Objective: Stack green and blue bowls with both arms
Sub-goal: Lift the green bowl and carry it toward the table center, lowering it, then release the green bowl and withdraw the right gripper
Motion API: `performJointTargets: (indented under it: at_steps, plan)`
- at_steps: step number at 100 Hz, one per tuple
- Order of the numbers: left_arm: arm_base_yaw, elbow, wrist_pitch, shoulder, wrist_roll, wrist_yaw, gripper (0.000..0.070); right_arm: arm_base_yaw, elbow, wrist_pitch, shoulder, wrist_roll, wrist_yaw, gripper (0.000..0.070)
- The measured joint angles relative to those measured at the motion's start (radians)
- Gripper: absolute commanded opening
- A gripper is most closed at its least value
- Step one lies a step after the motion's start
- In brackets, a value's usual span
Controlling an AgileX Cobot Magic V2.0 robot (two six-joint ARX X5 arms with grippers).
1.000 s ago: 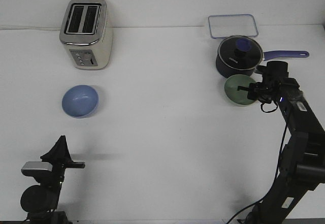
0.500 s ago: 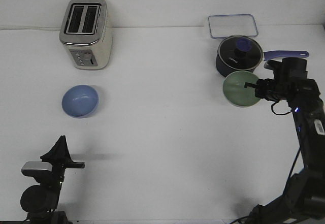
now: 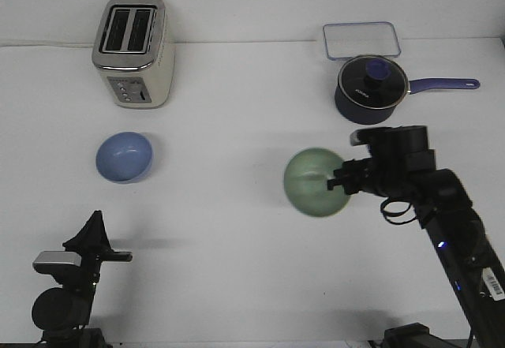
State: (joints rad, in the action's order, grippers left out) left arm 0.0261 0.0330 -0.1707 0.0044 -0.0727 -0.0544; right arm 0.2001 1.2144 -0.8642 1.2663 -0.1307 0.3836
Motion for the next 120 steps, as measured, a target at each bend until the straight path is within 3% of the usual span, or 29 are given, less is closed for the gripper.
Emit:
performJointTargets:
  at_steps: [22,35,84,88,96,100,120]
  plan:
    - [0.0,0.0,0.0,0.0,0.0,0.0,0.0015,0.238,-0.186,0.161,0.008,-0.091,-0.023,0.0]
    - [0.0,0.0,0.0,0.0,0.0,0.0,0.0015,0.327,-0.248,0.233,0.037,-0.138,-0.079,0.0]
    - [0.0,0.0,0.0,0.0,0.0,0.0,0.0015,0.384,-0.267,0.266,0.233,-0.135,-0.114,0.0005]
    - [0.0,0.0,0.0,0.0,0.0,0.0,0.0015,0.386,-0.267,0.268,0.233,-0.132,-0.114,0.0065]
    - [0.0,0.0,0.0,0.0,0.0,0.0,0.0014,0.389,-0.267,0.262,0.234,-0.127,-0.118,0.0347]
    - [0.0,0.0,0.0,0.0,0.0,0.0,0.0014,0.388,-0.267,0.255,0.235,-0.127,-0.118,0.0434]
    - [0.0,0.0,-0.001,0.0,-0.021,0.0,0.001,0.372,-0.264,0.24,0.172,-0.119,-0.099,0.0446]
